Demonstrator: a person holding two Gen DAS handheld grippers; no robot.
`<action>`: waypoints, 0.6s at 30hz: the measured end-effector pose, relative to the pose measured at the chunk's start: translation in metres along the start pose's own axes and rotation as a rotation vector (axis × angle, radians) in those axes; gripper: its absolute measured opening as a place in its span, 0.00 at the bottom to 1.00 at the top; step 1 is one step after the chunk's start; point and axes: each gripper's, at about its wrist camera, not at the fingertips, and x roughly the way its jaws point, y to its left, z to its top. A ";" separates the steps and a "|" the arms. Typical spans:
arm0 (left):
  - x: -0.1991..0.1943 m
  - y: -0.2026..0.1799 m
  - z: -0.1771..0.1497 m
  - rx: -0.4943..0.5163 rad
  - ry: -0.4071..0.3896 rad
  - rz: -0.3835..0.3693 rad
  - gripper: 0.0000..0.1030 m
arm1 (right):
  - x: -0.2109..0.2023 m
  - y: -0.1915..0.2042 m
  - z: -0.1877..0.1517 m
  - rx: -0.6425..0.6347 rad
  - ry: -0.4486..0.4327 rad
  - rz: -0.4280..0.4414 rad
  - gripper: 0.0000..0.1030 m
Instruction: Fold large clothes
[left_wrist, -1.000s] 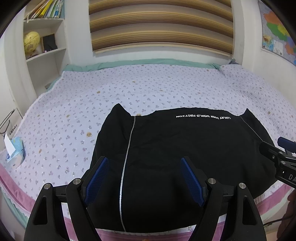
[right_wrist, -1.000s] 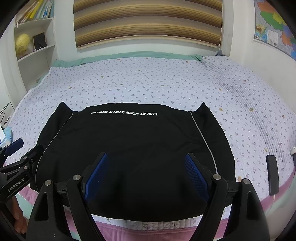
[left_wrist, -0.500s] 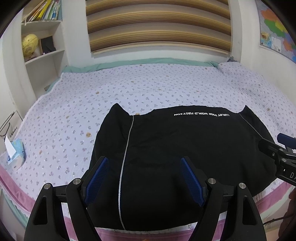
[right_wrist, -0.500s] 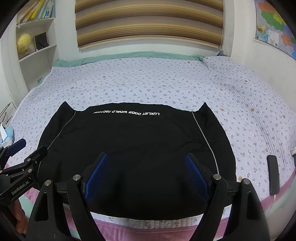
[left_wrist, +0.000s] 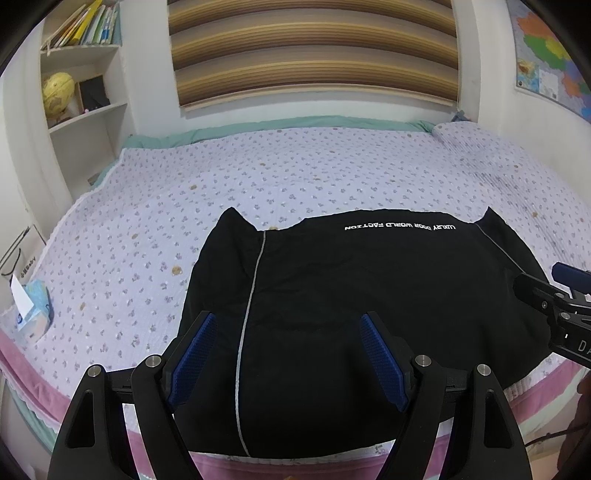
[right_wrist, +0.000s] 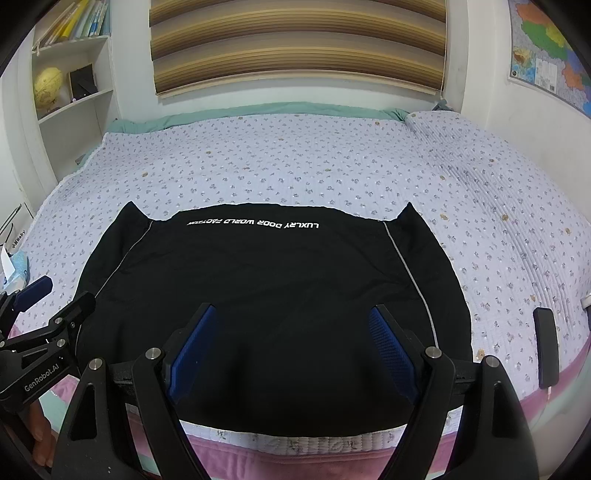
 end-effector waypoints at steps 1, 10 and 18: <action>0.000 0.000 0.000 0.001 0.000 0.001 0.78 | 0.000 0.000 0.000 0.000 0.001 0.001 0.84; 0.004 -0.001 0.001 0.005 0.002 0.013 0.78 | 0.003 0.001 -0.001 -0.004 0.008 0.005 0.84; -0.006 -0.002 0.001 0.027 -0.071 0.072 0.78 | 0.004 0.002 -0.001 -0.003 0.010 0.006 0.84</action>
